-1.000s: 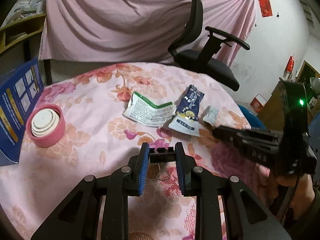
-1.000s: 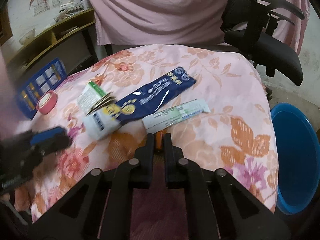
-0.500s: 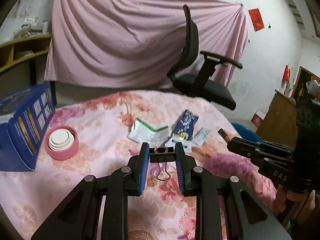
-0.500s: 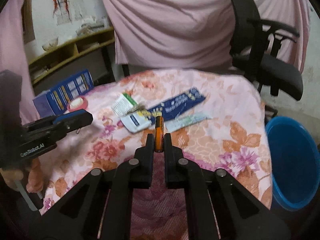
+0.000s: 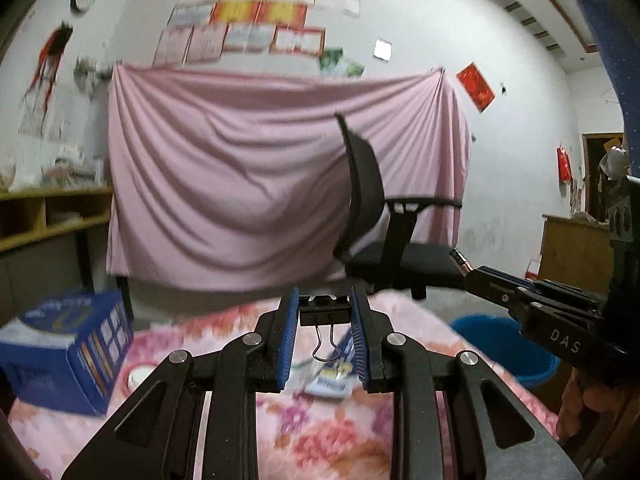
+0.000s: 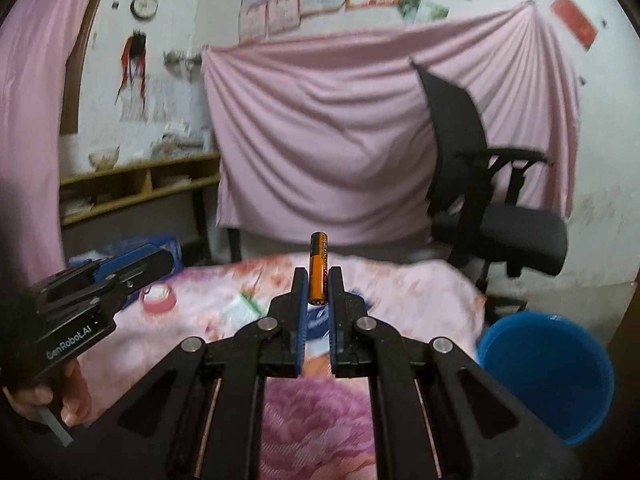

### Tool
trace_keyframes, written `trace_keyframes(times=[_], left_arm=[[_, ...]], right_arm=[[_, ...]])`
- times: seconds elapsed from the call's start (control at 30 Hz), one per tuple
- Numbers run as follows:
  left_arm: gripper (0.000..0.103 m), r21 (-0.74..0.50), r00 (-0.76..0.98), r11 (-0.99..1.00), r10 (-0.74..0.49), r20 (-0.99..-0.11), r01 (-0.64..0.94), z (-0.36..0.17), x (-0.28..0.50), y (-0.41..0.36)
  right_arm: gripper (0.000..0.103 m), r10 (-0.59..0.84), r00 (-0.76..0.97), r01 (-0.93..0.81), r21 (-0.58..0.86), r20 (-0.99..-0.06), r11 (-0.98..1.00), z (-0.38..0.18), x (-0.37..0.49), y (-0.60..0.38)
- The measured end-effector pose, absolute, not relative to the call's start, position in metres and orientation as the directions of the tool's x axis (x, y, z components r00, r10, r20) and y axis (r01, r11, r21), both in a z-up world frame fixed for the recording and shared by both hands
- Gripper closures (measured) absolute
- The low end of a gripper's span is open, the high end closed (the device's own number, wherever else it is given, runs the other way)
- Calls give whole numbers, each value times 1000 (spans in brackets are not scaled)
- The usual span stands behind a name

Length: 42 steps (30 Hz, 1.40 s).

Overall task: Collect trash
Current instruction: 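Carry both items over the blue basin and open both tools to drop them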

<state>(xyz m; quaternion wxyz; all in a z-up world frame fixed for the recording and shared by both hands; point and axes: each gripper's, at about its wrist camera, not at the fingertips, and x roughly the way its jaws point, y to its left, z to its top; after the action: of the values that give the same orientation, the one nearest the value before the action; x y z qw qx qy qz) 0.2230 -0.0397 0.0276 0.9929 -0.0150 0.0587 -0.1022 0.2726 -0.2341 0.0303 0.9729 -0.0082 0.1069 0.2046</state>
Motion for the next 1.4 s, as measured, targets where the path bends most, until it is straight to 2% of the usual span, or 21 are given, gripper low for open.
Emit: trace_keyframes(times=[0.13, 0.3, 0.47, 0.67, 0.9, 1.4], left_arm=[[81, -23, 975, 975, -221, -25, 220, 44, 219, -59], [81, 3, 956, 956, -292, 27, 292, 65, 227, -96], [81, 40, 931, 932, -363, 41, 361, 75, 235, -138], [81, 46, 900, 899, -436, 19, 435, 76, 252, -188], [81, -3, 856, 860, -508, -94, 510, 69, 289, -236], [81, -198, 665, 806, -577, -474, 558, 34, 371, -285]], right_arm=[[66, 349, 930, -347, 31, -119, 937, 42, 262, -251], [65, 254, 967, -253, 43, -19, 967, 56, 251, -279], [65, 158, 987, -158, 88, 14, 983, 63, 249, -314], [65, 49, 999, -48, 134, -4, 990, 62, 253, -355], [65, -26, 996, 44, 214, -83, 976, 48, 265, -397], [65, -41, 948, 157, 352, -315, 923, 6, 301, -447]])
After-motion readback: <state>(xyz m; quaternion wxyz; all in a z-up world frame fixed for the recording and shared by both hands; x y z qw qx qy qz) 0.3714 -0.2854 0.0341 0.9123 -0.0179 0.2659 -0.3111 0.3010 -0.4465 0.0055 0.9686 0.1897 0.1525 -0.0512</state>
